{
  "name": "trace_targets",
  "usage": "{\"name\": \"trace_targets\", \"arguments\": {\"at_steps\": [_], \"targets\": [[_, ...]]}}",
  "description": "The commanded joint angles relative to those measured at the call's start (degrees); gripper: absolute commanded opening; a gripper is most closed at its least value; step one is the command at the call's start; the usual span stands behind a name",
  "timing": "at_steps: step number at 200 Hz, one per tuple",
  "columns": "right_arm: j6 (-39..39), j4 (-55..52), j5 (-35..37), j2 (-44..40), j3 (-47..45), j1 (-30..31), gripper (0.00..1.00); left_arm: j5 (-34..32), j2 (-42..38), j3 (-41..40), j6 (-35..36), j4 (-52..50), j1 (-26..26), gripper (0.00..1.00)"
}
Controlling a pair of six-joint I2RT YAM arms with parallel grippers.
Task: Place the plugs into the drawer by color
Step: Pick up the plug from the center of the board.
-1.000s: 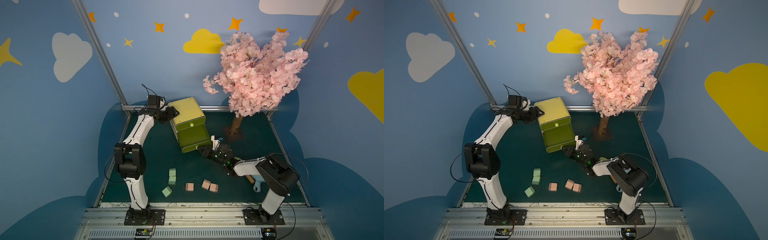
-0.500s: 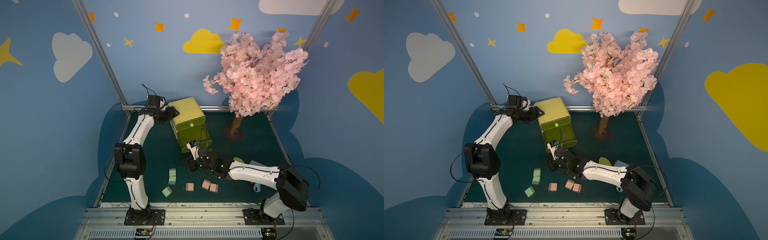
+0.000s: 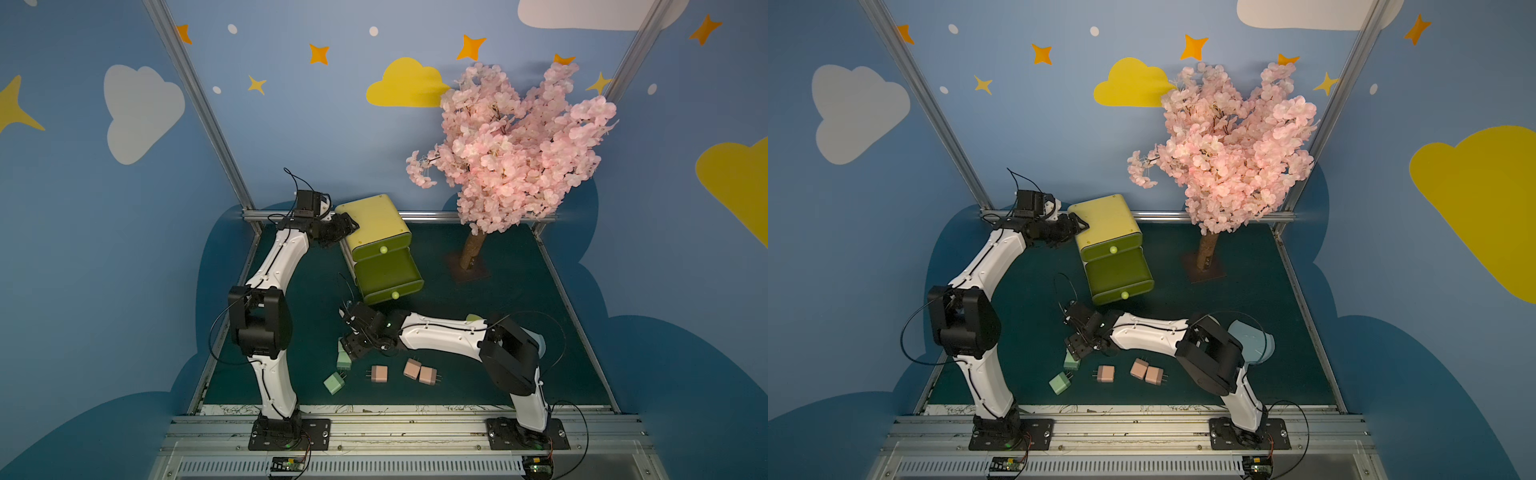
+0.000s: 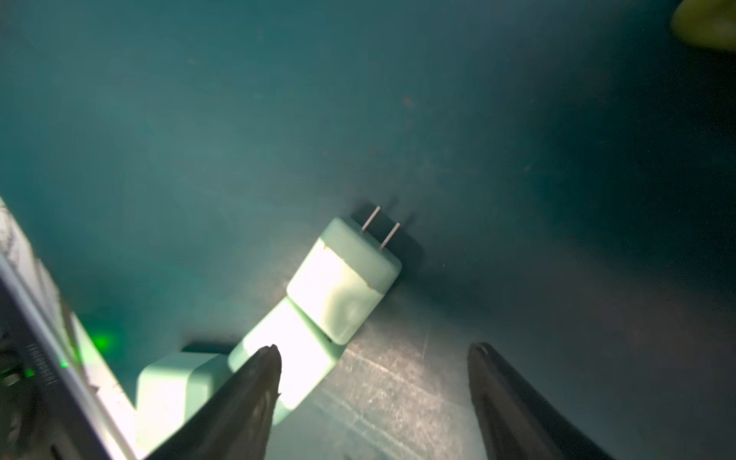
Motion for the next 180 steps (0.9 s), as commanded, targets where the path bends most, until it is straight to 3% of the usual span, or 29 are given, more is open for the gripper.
{"name": "trace_targets", "arguments": {"at_steps": [1,35,80,180], "targets": [[-1.3,-4.1,-0.6,1.2,3.1,0.3,0.81,-1.2,-0.1,-1.0,1.2,-1.2,0.0,0.82],[-1.8,-5.9,-2.8,4.3,6.9,0.3,0.82,-1.0,0.3,-0.7,1.0,-1.2,0.3,0.82],[-2.5,-9.5,-6.3,9.4,13.2,0.2,0.75,-1.1,0.2,-0.8,1.1,-1.2,0.5,0.82],[-2.4,-14.9,-5.6,15.5,21.5,0.0,0.68,-1.3,-0.3,-1.2,1.1,-1.1,0.6,0.82]]}}
